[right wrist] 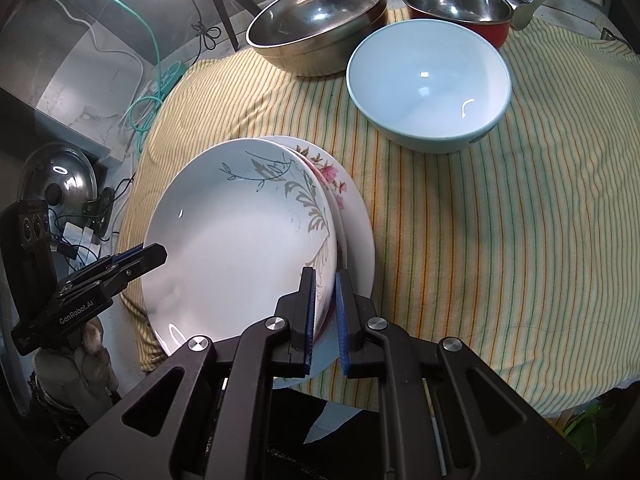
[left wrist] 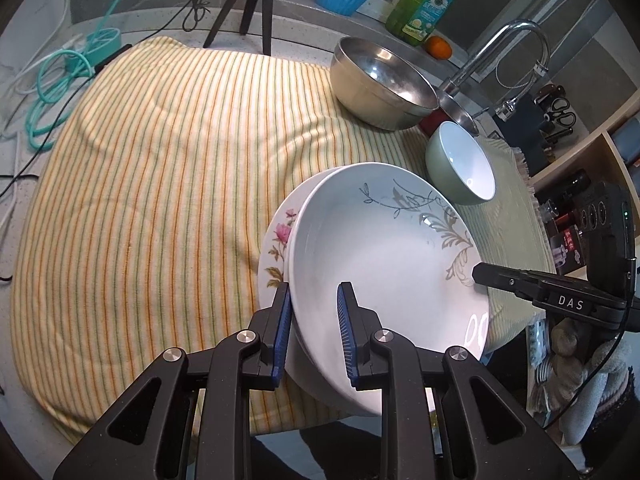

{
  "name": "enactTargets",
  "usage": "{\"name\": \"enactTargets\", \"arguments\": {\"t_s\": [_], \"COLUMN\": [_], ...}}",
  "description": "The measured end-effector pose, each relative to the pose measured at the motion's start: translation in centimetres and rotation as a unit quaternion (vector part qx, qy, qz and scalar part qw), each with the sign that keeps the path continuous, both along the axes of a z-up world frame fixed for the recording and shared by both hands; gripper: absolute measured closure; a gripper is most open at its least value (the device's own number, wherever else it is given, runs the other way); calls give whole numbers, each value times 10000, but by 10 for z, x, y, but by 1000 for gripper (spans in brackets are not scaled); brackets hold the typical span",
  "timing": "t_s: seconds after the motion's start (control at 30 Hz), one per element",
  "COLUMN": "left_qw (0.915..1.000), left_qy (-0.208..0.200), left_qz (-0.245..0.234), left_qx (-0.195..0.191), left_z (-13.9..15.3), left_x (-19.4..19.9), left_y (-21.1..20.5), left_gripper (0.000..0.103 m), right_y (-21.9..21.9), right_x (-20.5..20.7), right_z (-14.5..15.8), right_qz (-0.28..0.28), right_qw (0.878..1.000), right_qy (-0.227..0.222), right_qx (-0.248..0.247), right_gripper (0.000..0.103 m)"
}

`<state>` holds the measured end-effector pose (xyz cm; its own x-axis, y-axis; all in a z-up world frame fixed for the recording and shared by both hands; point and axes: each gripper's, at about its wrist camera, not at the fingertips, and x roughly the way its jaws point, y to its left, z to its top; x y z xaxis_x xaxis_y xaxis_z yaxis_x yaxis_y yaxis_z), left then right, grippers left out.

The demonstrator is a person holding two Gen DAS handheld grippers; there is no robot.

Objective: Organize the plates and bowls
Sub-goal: 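Open the left gripper to release the grey-leaf plate, then move the left gripper to the large steel bowl and grasp its rim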

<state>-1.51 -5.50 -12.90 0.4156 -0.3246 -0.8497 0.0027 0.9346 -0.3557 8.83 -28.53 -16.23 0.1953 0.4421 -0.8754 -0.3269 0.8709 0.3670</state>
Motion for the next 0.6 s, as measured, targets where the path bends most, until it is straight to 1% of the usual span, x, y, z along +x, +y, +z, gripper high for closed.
{"name": "enactTargets", "arguments": {"t_s": [0.2, 0.23, 0.27, 0.3, 0.33, 0.37, 0.4, 0.43, 0.47, 0.5, 0.6], "left_qw": [10000, 10000, 10000, 9999, 9998, 9997, 9995, 9996, 9995, 9994, 9994], "left_qy": [20, 30, 39, 55, 53, 28, -13, -40, -63, -100, -119], "left_qz": [-53, -49, -67, -67, -63, -50, -37, -48, -42, -47, -64], "left_qx": [64, 74, 53, 94, 174, 256, 303, 293, 314, 336, 313], "left_z": [1, 0, 1, 1, 2, 3, 5, 6, 7, 9, 11], "left_x": [2, 2, 3, 3, 3, 3, 2, 2, 2, 2, 3], "left_y": [-3, -3, -4, -5, -6, -7, -7, -7, -6, -6, -6], "left_gripper": [81, 76, 74, 66, 56, 52, 50, 50, 50, 50, 50], "right_y": [1, 0, 0, 0, 1, 2, 2, 2, 3, 4, 3], "right_x": [-2, -2, -2, -1, -1, -1, -2, -2, -3, -4, -4], "right_z": [3, 4, 5, 6, 8, 10, 12, 15, 16, 18, 20], "right_qz": [19, 11, 11, 26, 60, 97, 107, 107, 110, 114, 95], "right_qw": [9999, 9999, 9999, 9999, 9998, 9997, 9997, 9995, 9993, 9991, 9992], "right_qy": [-87, -92, -104, -135, -165, -190, -223, -282, -330, -385, -381], "right_qx": [-59, -56, -64, -74, -104, -94, -80, -86, -101, -123, -91], "right_gripper": [93, 93, 93, 91, 91, 85, 76, 71, 60, 55, 55]}}
